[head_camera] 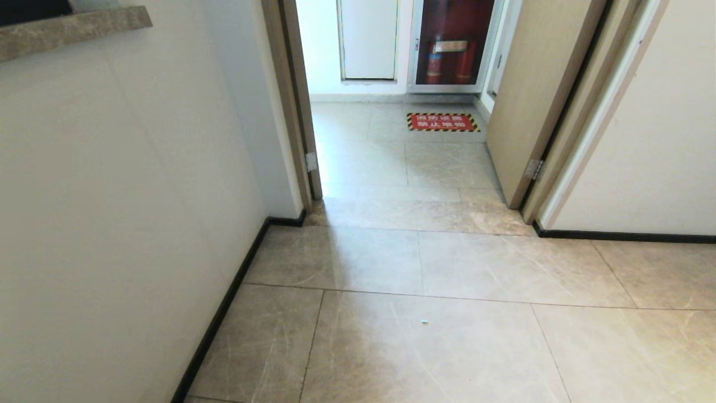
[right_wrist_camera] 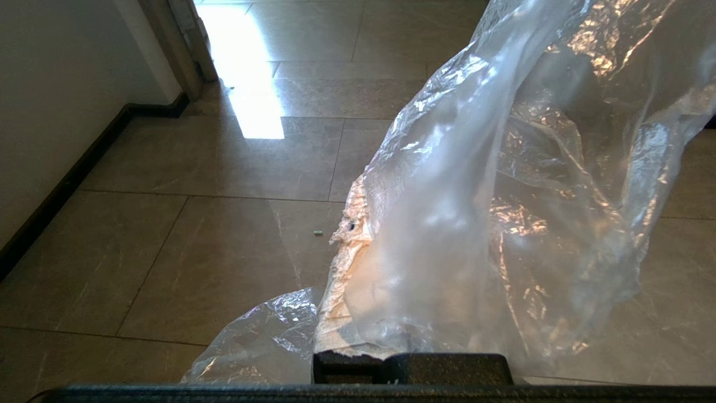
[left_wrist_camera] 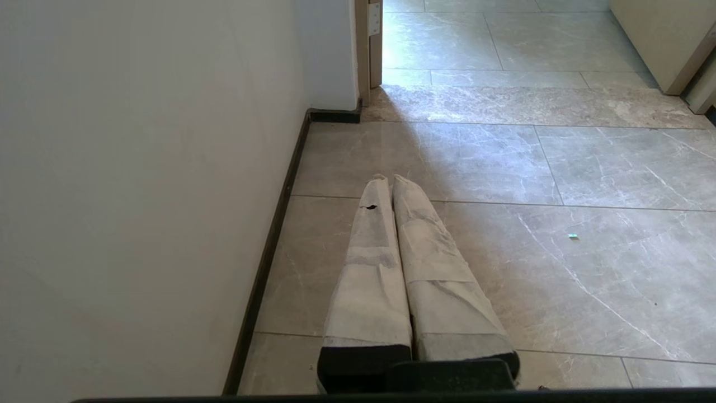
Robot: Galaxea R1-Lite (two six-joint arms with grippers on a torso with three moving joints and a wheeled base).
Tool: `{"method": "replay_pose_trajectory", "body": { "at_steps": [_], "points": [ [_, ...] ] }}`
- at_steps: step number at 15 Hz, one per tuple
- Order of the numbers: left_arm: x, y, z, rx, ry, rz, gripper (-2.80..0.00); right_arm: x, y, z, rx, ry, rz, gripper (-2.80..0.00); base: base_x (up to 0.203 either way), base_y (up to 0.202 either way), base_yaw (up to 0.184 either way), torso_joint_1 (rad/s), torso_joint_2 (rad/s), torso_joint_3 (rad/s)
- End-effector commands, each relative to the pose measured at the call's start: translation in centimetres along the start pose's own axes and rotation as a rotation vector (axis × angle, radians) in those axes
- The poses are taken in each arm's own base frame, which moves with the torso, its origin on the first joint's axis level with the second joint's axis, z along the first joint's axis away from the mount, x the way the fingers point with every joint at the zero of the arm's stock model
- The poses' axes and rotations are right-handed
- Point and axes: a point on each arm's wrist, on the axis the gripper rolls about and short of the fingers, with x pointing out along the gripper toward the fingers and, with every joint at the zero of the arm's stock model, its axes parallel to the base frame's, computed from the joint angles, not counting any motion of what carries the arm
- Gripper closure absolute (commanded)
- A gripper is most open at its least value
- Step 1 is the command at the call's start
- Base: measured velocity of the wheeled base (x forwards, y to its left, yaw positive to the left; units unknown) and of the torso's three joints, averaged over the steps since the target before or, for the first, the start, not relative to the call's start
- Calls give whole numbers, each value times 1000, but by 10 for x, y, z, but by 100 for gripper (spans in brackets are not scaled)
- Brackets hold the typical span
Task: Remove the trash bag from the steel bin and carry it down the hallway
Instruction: Put the trash bag at the door
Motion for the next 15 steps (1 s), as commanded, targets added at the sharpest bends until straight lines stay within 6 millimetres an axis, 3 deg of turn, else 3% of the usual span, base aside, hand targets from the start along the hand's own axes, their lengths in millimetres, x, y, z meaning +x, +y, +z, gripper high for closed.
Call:
{"method": "replay_pose_trajectory", "body": {
  "at_steps": [1, 5, 15],
  "points": [
    [0, 0, 0, 0, 0, 0, 0, 0, 0, 0, 4, 2, -2, 0, 0, 0, 0, 0, 0, 0],
    [0, 0, 0, 1, 0, 0, 0, 0, 0, 0, 12, 2, -3, 0, 1, -4, 14, 1, 1, -1],
    [0, 0, 0, 0, 0, 0, 0, 0, 0, 0, 4, 1, -3, 0, 1, -11, 168, 4, 2, 3]
  ]
}}
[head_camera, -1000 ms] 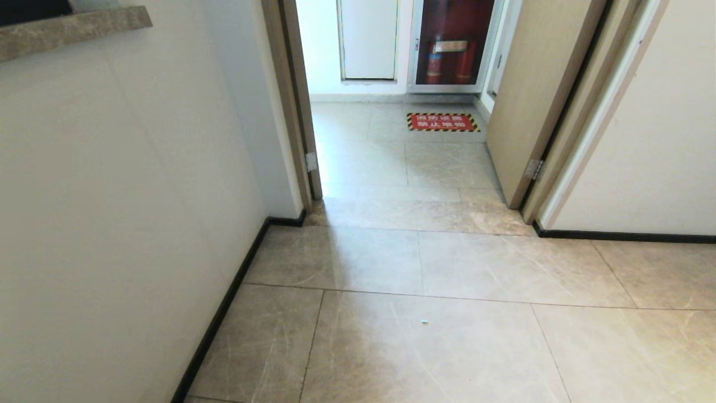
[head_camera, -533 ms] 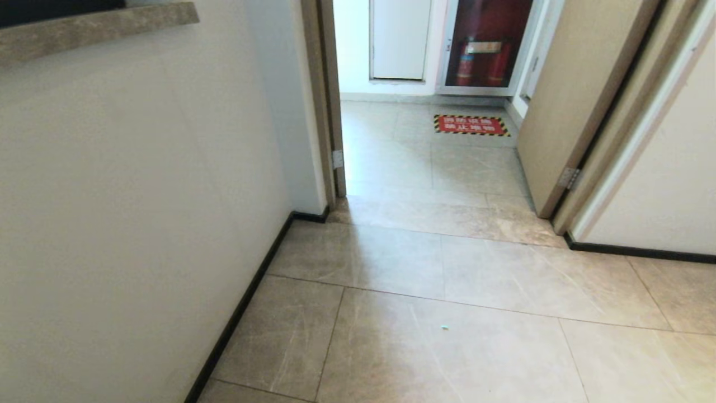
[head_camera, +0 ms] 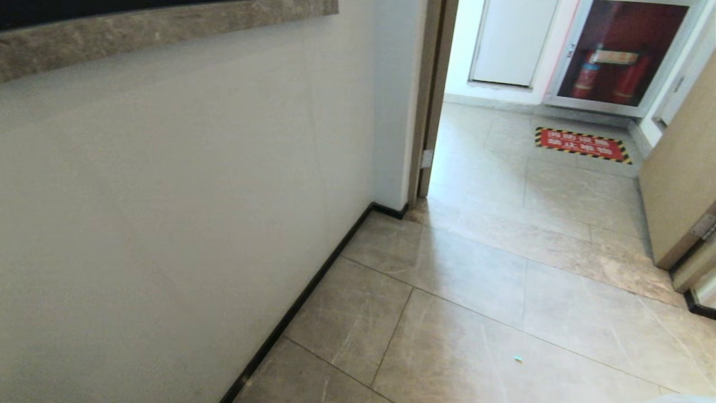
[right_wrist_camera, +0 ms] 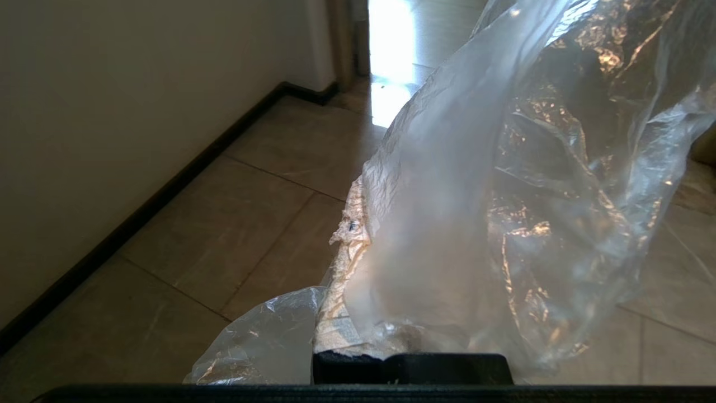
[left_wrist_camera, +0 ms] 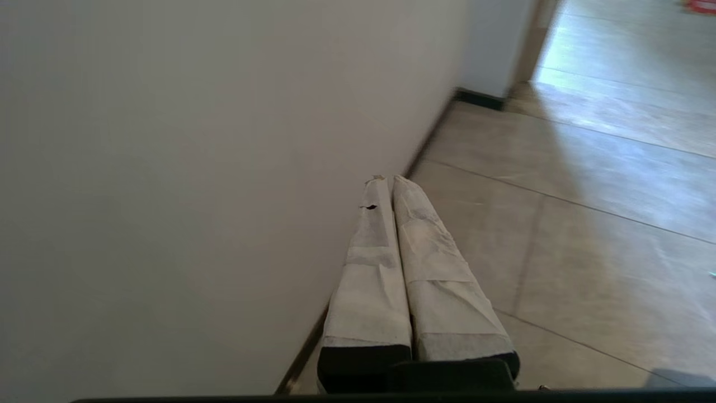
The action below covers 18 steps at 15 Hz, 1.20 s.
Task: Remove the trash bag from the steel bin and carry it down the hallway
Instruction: Put the trash bag at the door
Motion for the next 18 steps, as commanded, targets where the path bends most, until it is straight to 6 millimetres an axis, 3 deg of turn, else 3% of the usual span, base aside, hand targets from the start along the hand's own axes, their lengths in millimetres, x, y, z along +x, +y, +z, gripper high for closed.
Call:
{"method": "replay_pose_trajectory", "body": {
  "at_steps": [1, 18],
  "points": [
    [0, 0, 0, 1, 0, 0, 0, 0, 0, 0, 0, 2, -1, 0, -4, -6, 172, 2, 2, 2],
    [0, 0, 0, 0, 0, 0, 0, 0, 0, 0, -1, 2, -1, 0, 0, -11, 171, 2, 3, 2]
  ]
}}
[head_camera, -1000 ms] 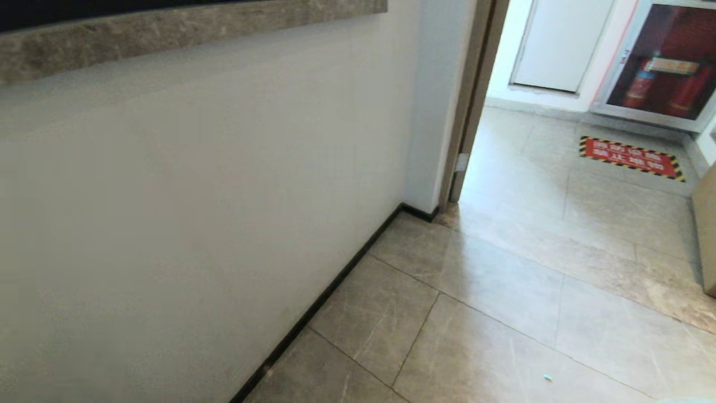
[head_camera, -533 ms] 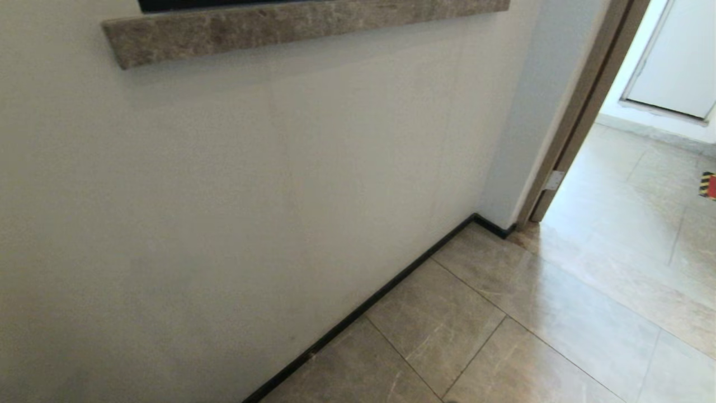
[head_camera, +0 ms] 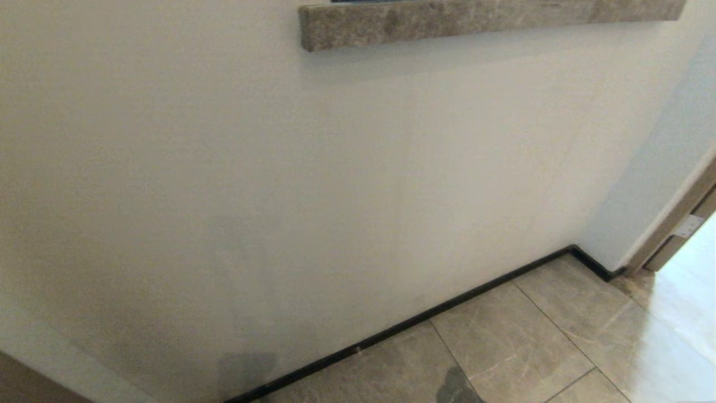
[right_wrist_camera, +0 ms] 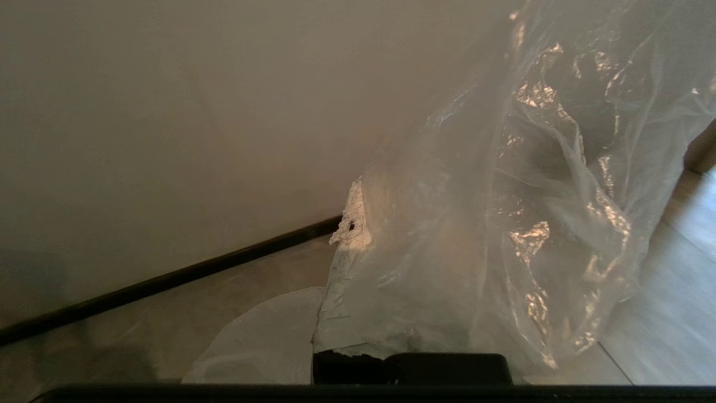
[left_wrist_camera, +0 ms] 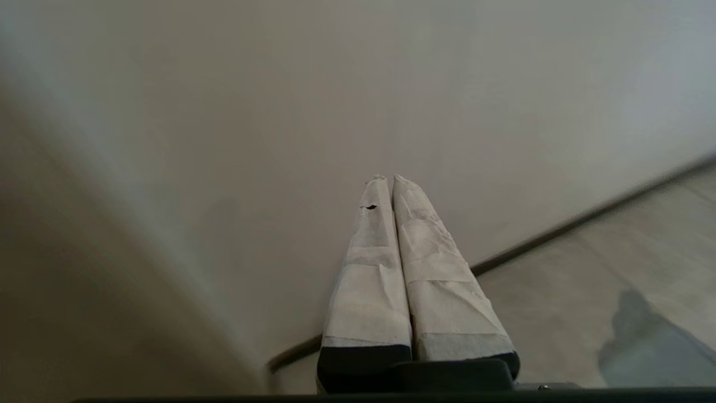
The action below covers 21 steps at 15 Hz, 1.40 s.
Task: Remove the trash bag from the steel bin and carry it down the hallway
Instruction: Put the trash bag at the door
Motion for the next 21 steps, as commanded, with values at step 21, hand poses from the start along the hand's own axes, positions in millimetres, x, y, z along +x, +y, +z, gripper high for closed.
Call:
{"method": "replay_pose_trajectory", "body": {
  "at_steps": [21],
  "points": [
    [0, 0, 0, 12, -1, -2, 0, 0, 0, -1, -4, 5, 5, 0, 0, -2, 47, 0, 1, -27]
  ]
}}
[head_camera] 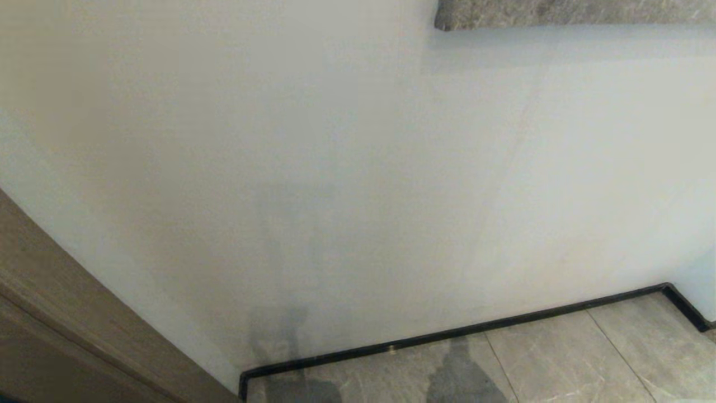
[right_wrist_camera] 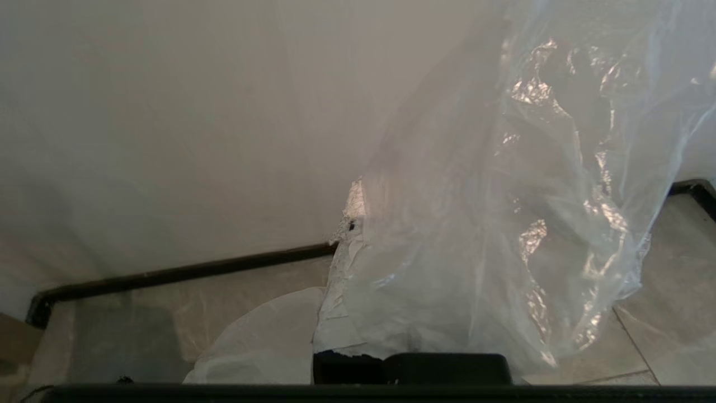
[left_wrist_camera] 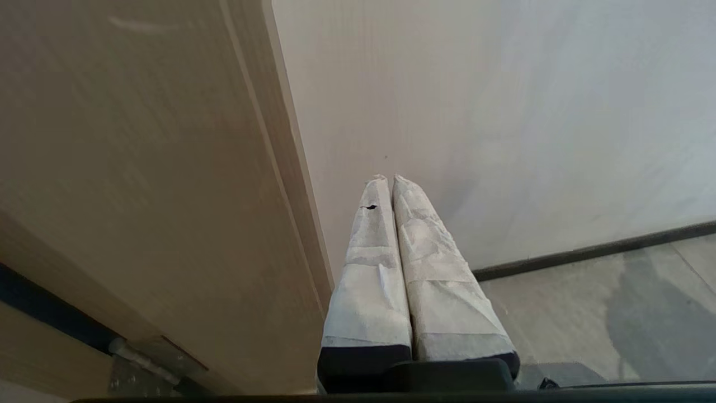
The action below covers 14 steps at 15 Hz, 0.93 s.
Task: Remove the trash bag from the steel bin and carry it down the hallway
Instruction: Put the trash bag at the door
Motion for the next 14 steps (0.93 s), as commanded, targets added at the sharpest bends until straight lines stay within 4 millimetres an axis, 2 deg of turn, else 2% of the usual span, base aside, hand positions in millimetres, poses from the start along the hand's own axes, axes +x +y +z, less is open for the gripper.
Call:
{"method": "replay_pose_trajectory", "body": {
  "at_steps": [1, 14],
  "points": [
    [0, 0, 0, -2, -1, 1, 0, 0, 0, 0, 3, 1, -2, 0, 0, 0, 0, 1, -1, -188],
    [0, 0, 0, -11, -3, 1, 0, 0, 0, 0, 1, -1, -3, 0, 0, 0, 0, 3, 1, -198]
  ]
}}
